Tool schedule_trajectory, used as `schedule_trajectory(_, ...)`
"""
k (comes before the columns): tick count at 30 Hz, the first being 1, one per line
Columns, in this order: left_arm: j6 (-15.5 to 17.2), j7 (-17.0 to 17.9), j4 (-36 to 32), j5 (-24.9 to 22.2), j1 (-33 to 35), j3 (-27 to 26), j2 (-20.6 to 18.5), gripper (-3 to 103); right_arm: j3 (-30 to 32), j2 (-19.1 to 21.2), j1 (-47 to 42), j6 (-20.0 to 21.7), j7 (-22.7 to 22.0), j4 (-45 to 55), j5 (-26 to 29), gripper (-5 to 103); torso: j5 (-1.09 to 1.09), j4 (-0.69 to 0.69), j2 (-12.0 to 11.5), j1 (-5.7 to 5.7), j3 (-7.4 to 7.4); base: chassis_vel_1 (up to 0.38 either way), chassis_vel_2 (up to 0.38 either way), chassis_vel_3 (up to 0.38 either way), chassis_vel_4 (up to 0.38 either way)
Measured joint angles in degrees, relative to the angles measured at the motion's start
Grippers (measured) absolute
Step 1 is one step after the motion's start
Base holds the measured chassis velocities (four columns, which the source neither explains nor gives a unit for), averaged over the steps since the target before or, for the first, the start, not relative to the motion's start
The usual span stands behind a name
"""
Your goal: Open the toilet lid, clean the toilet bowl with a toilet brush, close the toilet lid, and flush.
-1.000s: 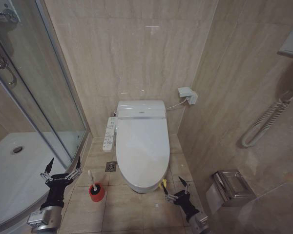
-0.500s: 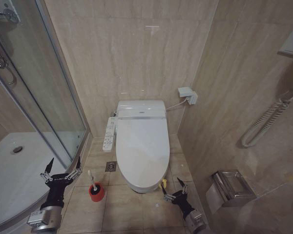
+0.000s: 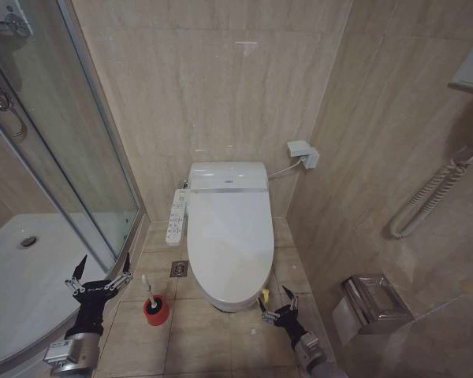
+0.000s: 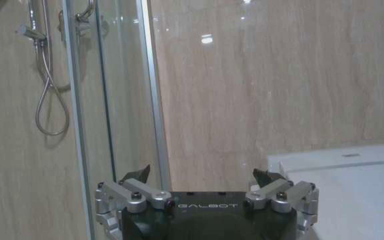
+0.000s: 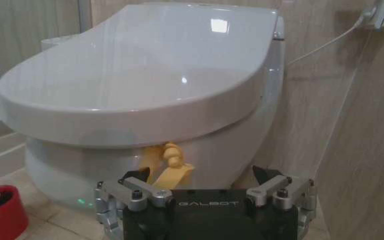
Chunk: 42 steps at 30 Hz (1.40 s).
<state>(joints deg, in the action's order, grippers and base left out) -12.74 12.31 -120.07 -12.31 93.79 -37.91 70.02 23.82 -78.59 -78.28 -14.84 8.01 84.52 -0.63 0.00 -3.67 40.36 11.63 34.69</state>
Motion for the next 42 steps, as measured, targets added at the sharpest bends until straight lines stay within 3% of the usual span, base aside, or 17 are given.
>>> schedule_trajectory(7,0.0,0.0,0.0,0.0,0.0,0.0,0.0,100,0.22,-0.02,2.09,-0.44,-0.42,-2.42,-0.08,100,0.0,0.0,0.0,0.0,0.0,0.0,0.0,0.0,0.0)
schedule_trajectory(8,0.0,0.0,0.0,0.0,0.0,0.0,0.0,100,0.23,0.02,2.35,-0.51,-0.38,-2.76,-0.08,83,0.0,0.0,0.0,0.0,0.0,0.0,0.0,0.0,0.0)
schedule_trajectory(15,0.0,0.0,0.0,0.0,0.0,0.0,0.0,100,0.1,0.23,3.15,-0.94,-0.23,-3.54,0.06,83,0.0,0.01,0.0,0.0,0.0,0.0,0.0,0.0,0.0)
schedule_trajectory(16,0.0,0.0,0.0,0.0,0.0,0.0,0.0,100,0.05,0.29,3.19,-1.08,-0.19,-3.56,0.09,55,0.0,0.0,0.0,0.0,0.0,0.0,0.0,0.0,0.0)
schedule_trajectory(23,0.0,0.0,0.0,0.0,0.0,0.0,0.0,100,0.06,0.68,3.23,-1.32,-0.14,-3.57,0.44,55,0.01,0.02,0.0,0.0,0.0,0.0,0.0,0.0,0.0)
schedule_trajectory(24,0.0,0.0,0.0,0.0,0.0,0.0,0.0,100,0.15,0.87,3.23,-1.36,-0.12,-3.58,0.52,28,0.01,0.02,0.0,0.0,0.0,0.0,0.0,0.0,0.0)
schedule_trajectory(31,0.0,0.0,0.0,0.0,0.0,0.0,0.0,100,0.7,1.34,3.07,-1.63,-0.05,-3.6,1.03,28,0.02,0.01,0.0,0.0,0.0,0.0,0.0,0.0,0.0)
schedule_trajectory(32,0.0,0.0,0.0,0.0,0.0,0.0,0.0,100,0.81,1.36,3.01,-1.7,-0.05,-3.6,1.14,3,0.02,0.01,0.0,0.0,0.0,0.0,0.0,0.0,0.0)
schedule_trajectory(42,0.0,0.0,0.0,0.0,0.0,0.0,0.0,100,3.02,-0.29,2.04,-1.83,-0.34,-0.3,4.91,1,0.0,-0.01,0.0,0.0,0.0,0.0,0.0,0.0,0.0)
